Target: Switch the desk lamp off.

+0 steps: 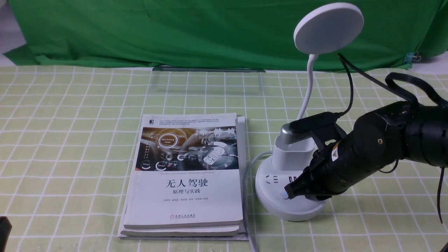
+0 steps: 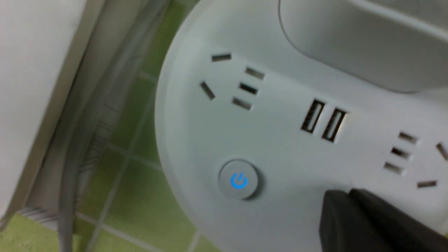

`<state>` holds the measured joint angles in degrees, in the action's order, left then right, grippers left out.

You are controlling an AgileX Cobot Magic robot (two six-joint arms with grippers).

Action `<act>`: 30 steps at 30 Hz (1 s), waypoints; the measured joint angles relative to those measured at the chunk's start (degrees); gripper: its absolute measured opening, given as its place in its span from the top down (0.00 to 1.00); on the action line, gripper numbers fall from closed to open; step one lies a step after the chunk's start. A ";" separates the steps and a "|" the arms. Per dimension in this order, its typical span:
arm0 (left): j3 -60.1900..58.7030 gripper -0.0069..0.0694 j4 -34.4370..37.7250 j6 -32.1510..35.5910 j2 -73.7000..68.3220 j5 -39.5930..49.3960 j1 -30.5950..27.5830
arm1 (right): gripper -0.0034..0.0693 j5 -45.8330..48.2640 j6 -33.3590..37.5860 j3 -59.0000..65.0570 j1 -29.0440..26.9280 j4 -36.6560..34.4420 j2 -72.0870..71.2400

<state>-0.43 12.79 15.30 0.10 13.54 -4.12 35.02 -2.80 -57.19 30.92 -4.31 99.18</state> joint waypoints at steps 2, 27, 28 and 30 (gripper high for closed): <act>0.00 0.91 0.00 0.00 0.00 0.00 0.00 | 0.91 0.00 0.00 0.00 0.00 0.00 -0.05; 0.00 0.91 0.00 0.00 0.00 0.00 0.00 | 0.91 9.98 -1.35 12.93 4.06 -0.33 -36.84; 0.00 0.91 0.00 0.00 0.00 0.00 0.00 | 0.91 10.44 -1.35 12.97 4.06 -0.33 -38.08; 0.00 0.91 0.00 0.00 0.00 0.00 0.00 | 0.91 10.37 -1.35 12.97 4.06 -0.33 -41.33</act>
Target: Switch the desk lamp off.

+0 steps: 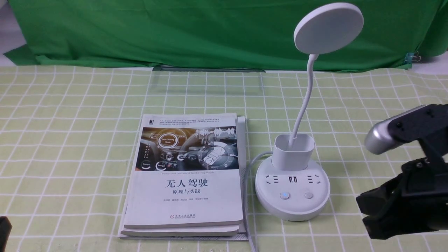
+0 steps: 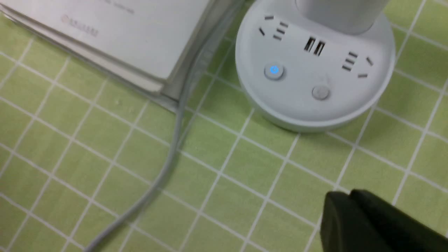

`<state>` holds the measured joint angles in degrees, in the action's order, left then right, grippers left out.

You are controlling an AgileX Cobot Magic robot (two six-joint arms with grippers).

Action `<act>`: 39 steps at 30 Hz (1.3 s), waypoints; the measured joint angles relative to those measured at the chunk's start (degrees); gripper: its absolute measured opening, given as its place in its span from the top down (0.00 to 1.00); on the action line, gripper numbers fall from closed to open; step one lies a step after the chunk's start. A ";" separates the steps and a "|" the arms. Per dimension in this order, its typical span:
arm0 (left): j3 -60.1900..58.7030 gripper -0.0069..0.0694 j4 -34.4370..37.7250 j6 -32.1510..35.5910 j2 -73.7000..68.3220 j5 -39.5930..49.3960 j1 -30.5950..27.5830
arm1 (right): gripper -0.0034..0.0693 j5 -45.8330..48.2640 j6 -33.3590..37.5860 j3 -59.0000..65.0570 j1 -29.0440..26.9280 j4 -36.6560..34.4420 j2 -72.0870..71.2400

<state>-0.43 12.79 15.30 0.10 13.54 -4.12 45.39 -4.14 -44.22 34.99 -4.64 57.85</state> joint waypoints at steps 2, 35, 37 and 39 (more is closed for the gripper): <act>0.00 0.91 0.00 0.00 0.00 0.00 0.00 | 0.91 -0.53 0.00 0.00 0.00 -0.05 -1.71; 0.00 0.91 0.00 0.00 0.00 0.00 0.00 | 0.91 -38.40 10.96 44.58 -31.07 1.80 -53.16; 0.00 0.91 0.00 0.00 0.00 0.00 0.00 | 0.91 -37.71 10.95 44.54 -31.14 1.80 -54.62; 0.00 0.91 0.00 0.00 0.00 0.00 0.00 | 0.91 -35.50 11.39 44.59 -31.21 1.80 -57.29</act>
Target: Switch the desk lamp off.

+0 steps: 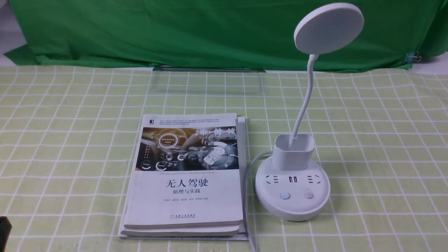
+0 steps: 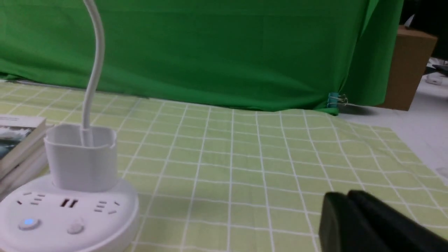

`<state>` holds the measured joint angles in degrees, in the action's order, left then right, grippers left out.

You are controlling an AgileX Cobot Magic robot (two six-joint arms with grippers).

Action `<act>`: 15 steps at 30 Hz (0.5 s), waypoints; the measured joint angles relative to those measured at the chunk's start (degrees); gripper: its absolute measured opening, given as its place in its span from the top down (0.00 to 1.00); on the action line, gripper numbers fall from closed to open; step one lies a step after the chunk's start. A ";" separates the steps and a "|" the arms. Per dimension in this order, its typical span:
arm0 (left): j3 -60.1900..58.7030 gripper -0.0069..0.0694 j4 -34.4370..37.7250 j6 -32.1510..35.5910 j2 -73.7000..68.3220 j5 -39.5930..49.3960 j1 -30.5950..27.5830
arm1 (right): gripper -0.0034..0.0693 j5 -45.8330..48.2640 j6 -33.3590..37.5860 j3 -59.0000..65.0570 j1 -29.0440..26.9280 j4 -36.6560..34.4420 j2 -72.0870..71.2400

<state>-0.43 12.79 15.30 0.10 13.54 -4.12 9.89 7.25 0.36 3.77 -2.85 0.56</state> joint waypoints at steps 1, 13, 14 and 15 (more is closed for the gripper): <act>0.00 0.91 0.00 0.00 0.00 0.00 0.00 | 0.91 0.77 0.31 0.00 0.00 0.00 -0.31; 0.00 0.91 0.00 0.00 0.05 0.00 0.00 | 0.91 3.43 1.86 0.24 0.00 0.00 -0.40; 0.00 0.91 0.00 0.00 0.05 0.00 0.00 | 0.91 3.43 1.86 0.24 0.00 0.00 -0.40; 0.00 0.91 0.00 0.00 0.05 0.00 0.00 | 0.91 3.50 1.86 0.24 0.00 0.00 -0.40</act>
